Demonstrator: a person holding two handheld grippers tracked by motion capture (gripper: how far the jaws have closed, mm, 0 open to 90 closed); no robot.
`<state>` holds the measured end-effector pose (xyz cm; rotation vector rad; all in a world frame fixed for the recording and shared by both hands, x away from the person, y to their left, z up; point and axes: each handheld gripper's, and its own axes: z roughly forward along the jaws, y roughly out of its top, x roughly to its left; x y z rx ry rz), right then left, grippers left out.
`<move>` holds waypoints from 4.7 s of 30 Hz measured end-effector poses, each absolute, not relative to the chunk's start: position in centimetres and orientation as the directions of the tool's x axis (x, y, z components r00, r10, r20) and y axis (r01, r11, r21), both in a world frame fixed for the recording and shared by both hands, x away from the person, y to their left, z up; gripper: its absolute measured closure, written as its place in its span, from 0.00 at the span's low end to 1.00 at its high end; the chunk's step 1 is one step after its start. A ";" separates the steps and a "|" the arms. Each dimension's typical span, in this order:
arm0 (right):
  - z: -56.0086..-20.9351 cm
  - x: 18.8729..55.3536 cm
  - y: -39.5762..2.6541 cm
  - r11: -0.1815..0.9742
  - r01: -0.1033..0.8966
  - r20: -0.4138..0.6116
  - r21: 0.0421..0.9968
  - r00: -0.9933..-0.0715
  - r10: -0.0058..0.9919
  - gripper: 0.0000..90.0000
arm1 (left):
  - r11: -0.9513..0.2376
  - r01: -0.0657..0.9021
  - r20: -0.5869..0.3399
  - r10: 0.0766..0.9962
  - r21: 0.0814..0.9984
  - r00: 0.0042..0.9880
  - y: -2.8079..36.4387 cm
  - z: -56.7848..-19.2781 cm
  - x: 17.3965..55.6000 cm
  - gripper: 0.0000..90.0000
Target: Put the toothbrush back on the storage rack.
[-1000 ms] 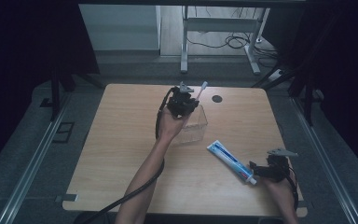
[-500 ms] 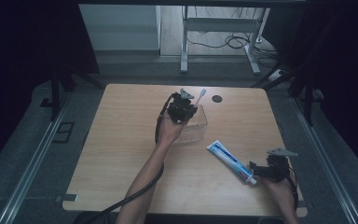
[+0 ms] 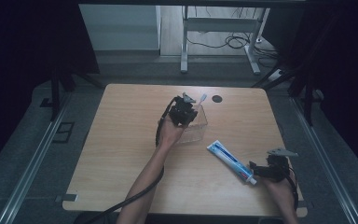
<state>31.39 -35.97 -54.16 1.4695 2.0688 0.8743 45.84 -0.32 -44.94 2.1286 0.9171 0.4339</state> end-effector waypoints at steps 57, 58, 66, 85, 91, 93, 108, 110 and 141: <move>-54.2 31.4 -36.0 0.230 0.657 -0.002 0.718 -0.328 0.945 0.09 | -0.443 0.504 -0.033 0.727 0.741 0.686 0.8 -44.4 45.4 0.61; -54.2 31.4 -36.0 0.230 0.657 -0.002 0.718 -0.328 0.945 0.09 | -0.441 0.501 -0.033 0.726 0.745 0.687 0.9 -44.2 45.3 0.60; -54.2 31.4 -36.0 0.230 0.657 -0.002 0.718 -0.329 0.944 0.09 | -0.409 0.493 -0.060 0.720 0.768 0.691 1.7 -43.2 44.6 0.50; -54.2 31.4 -36.0 0.230 0.657 -0.002 0.718 -0.328 0.945 0.09 | -0.376 0.501 -0.091 0.723 0.780 0.685 3.3 -42.9 43.5 0.33; -54.2 31.4 -36.0 0.230 0.657 -0.002 0.718 -0.328 0.945 0.09 | -0.367 0.506 -0.105 0.720 0.781 0.686 3.9 -42.9 43.0 0.32; -54.2 31.4 -36.0 0.229 0.657 -0.002 0.718 -0.328 0.945 0.09 | -0.368 0.508 -0.109 0.718 0.778 0.687 4.1 -43.0 42.8 0.31; -54.2 31.4 -36.0 0.231 0.657 -0.003 0.718 -0.329 0.944 0.09 | -0.355 0.518 -0.123 0.723 0.779 0.680 5.9 -44.3 41.6 0.30; -54.2 31.4 -36.0 0.232 0.657 -0.003 0.718 -0.329 0.944 0.09 | -0.352 0.520 -0.126 0.723 0.778 0.679 6.0 -44.5 41.5 0.30; -54.2 31.4 -36.0 0.229 0.657 -0.001 0.718 -0.328 0.945 0.09 | -0.359 0.527 -0.120 0.731 0.770 0.672 9.1 -47.8 37.9 0.21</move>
